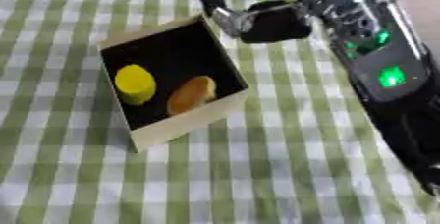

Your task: Pick up objects on the table and place them in the box.

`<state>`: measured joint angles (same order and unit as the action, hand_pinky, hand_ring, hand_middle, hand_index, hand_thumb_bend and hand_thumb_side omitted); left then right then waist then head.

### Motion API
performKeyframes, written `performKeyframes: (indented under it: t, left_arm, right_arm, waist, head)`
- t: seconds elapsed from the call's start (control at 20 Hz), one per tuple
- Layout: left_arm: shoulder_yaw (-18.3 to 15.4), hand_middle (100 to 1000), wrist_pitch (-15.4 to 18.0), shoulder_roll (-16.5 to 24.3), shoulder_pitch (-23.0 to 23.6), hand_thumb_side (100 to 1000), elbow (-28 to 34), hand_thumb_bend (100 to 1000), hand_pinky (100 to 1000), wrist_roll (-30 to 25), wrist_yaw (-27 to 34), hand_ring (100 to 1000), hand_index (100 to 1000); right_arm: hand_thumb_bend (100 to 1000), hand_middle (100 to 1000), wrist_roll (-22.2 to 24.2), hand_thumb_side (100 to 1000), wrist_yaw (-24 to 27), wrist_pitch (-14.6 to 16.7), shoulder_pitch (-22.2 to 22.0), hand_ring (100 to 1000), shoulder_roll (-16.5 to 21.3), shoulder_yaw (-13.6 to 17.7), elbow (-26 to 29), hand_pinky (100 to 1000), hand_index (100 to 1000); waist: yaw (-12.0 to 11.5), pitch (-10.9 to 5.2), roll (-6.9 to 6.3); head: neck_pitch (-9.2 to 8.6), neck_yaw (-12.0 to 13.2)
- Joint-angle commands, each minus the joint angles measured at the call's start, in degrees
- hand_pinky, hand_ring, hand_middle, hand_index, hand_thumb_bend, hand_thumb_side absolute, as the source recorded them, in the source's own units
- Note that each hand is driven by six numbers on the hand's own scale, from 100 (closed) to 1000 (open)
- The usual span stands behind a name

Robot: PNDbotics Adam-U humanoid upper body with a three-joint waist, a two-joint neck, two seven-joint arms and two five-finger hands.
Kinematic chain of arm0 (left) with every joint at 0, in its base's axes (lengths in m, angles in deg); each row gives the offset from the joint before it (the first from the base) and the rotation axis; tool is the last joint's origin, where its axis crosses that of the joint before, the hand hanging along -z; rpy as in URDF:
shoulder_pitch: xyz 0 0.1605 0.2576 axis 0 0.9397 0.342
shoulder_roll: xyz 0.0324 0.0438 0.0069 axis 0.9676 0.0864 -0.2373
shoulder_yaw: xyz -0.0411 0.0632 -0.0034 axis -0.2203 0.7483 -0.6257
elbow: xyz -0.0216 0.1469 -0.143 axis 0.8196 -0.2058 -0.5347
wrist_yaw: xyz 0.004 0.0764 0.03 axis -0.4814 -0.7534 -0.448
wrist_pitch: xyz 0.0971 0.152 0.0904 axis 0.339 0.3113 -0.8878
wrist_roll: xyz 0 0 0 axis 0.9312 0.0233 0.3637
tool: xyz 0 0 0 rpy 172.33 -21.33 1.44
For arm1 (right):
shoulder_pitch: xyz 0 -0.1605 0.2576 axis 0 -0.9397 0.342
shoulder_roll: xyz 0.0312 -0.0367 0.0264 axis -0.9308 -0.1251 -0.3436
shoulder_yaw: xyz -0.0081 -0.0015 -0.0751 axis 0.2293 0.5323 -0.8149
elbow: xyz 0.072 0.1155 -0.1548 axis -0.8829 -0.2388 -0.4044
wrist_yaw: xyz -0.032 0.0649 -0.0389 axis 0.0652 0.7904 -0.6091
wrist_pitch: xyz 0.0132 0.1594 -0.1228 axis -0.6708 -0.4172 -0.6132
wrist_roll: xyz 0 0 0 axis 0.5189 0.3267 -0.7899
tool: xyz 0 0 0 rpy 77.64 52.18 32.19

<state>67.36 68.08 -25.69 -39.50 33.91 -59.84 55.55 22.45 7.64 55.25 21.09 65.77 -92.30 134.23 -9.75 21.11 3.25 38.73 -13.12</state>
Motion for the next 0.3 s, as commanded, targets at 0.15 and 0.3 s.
performKeyframes:
  t: [0.15, 0.3]
  left_arm:
    - [-1.21, 797, -0.53, 0.54, 0.44, 645, 0.9, 100, 763, 1.26, -0.51, 750, 858]
    - [-1.8, 797, -0.49, 0.66, 0.88, 644, 0.9, 100, 763, 2.13, -1.11, 751, 858]
  right_arm:
    - [100, 626, -8.99, 503, 15.85, 6.49, -6.15, 807, 9.88, 8.91, 1.6, 894, 816]
    - [100, 641, -14.83, 524, 21.18, 11.41, -13.51, 804, 13.08, 12.94, 1.6, 887, 816]
  waist:
    - [1.57, -1.88, -0.74]
    - [2.72, -1.97, -1.12]
  head:
    - [0.29, 2.76]
    - [0.39, 4.78]
